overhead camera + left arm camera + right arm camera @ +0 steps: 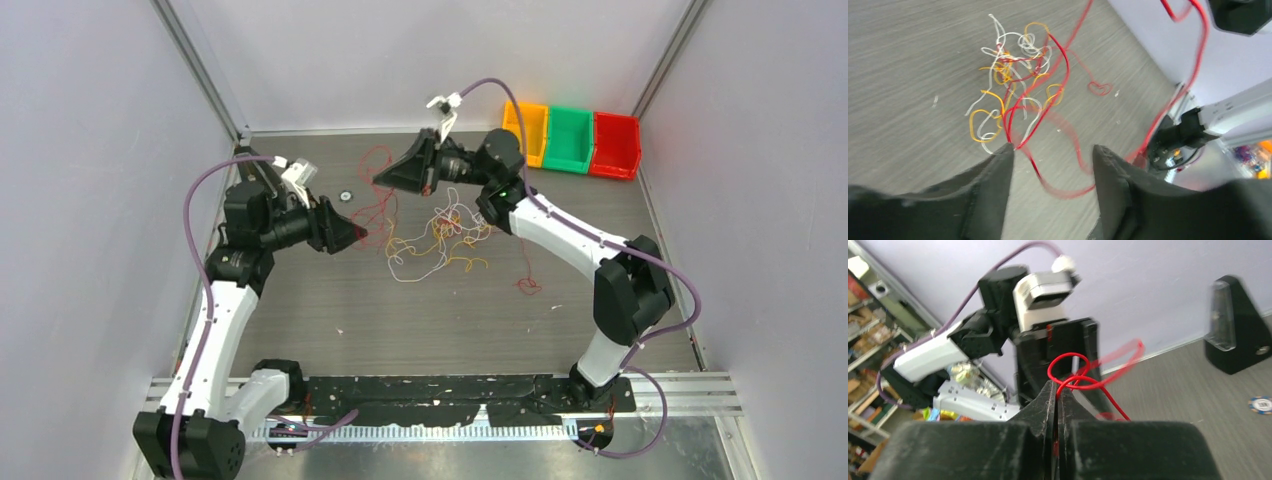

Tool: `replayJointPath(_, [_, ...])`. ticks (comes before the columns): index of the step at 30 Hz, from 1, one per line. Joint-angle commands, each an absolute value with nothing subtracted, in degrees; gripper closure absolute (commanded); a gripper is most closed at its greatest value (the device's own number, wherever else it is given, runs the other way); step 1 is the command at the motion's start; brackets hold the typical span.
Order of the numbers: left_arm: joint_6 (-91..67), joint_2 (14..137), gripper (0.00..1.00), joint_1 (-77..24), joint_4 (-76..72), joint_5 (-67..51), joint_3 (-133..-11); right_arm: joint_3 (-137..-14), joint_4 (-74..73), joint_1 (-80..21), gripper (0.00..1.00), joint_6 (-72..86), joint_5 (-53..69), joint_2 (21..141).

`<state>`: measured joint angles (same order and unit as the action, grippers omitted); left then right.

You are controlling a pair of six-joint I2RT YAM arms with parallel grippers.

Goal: Untangle the cables

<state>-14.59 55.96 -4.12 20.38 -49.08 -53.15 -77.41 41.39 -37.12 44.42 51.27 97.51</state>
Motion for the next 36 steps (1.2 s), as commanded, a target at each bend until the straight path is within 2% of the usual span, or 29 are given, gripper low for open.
replayJointPath(1, [-12.7, 52.5, 0.27, -4.2, 18.9, -49.4, -55.5, -81.6, 47.7, -28.8, 0.94, 53.3, 52.7, 95.1])
replayJointPath(2, [-12.7, 52.1, 0.12, -4.2, 18.5, -49.2, -55.7, -82.4, 47.9, -27.5, 0.94, 54.9, 53.0, 94.8])
replayJointPath(3, [-12.8, 51.8, 0.08, -4.2, 17.9, -49.2, -55.8, -82.8, 48.0, -25.0, 0.94, 56.4, 53.6, 94.2])
replayJointPath(9, [-13.6, 52.2, 0.04, -4.2, 15.0, -48.8, -56.5, -87.4, 48.0, -16.4, 0.94, 61.5, 55.5, 91.8])
replayJointPath(18, [-9.6, 57.0, 0.1, -5.5, 7.3, -48.9, -55.3, -95.4, 43.5, -11.9, 0.94, 61.0, 56.8, 89.9])
replayJointPath(22, [5.7, 60.2, 0.15, -8.8, 3.5, -50.7, -54.9, -95.8, 45.1, -11.9, 0.95, 63.7, 58.1, 89.6])
replayJointPath(25, [14.6, 63.3, 0.16, -9.2, -2.6, -53.0, -53.2, -95.8, 48.2, -11.9, 0.95, 65.9, 59.0, 89.3])
replayJointPath(29, [26.1, 71.3, 0.18, -10.1, 1.9, -57.9, -56.9, -96.0, 50.2, -12.1, 0.94, 67.2, 60.8, 88.4])
replayJointPath(33, [24.7, 76.6, 0.21, -11.6, 2.0, -56.6, -60.2, -99.6, 47.4, -11.6, 0.95, 65.7, 61.8, 88.0])
replayJointPath(36, [21.3, 76.9, 0.22, -12.6, -1.3, -52.8, -59.2, -106.4, 38.9, -10.2, 0.95, 59.9, 61.3, 88.3])
